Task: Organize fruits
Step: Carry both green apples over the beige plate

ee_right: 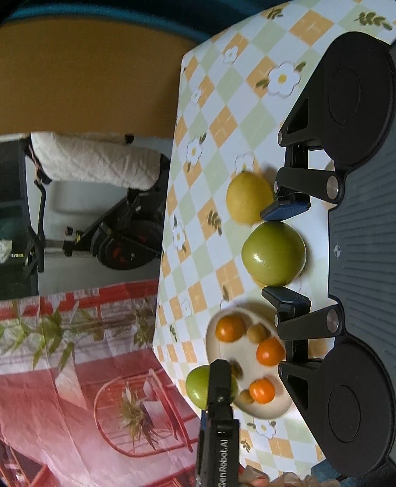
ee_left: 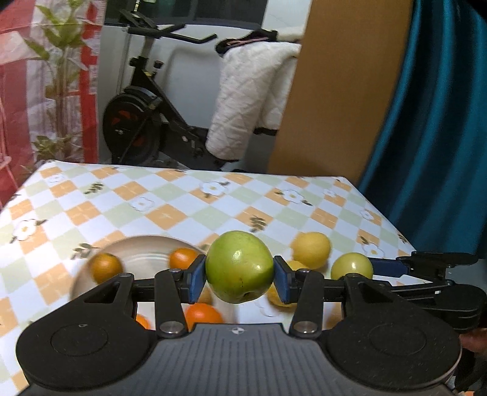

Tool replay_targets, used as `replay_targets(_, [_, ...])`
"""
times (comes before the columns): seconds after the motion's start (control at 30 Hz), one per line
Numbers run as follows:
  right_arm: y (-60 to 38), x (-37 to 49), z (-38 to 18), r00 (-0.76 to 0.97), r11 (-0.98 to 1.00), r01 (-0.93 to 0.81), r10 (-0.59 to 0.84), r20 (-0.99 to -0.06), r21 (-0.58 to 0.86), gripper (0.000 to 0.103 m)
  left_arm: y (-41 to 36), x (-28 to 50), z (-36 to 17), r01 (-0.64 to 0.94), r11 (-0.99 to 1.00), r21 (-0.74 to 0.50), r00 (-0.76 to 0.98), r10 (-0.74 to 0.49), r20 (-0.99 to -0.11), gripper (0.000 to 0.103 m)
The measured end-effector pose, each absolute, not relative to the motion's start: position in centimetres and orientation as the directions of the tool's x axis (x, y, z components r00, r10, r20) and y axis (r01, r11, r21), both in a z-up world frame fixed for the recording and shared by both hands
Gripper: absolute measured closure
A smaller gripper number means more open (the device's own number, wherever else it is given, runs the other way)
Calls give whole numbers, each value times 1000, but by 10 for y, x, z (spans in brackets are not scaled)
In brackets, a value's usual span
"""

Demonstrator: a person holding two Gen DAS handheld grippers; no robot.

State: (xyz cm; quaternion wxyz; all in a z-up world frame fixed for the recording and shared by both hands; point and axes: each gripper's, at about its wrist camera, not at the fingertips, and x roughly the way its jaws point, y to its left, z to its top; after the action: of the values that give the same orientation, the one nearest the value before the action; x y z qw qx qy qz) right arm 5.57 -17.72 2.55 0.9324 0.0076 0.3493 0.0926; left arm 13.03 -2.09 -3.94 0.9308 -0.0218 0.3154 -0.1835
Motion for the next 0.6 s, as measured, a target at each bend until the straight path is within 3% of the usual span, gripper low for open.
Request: replay_targets(0.6, [-93,97,17,689,952,-297,270,-673,78,59,60,149,-45,227,958,-174,757,-286,-587,54])
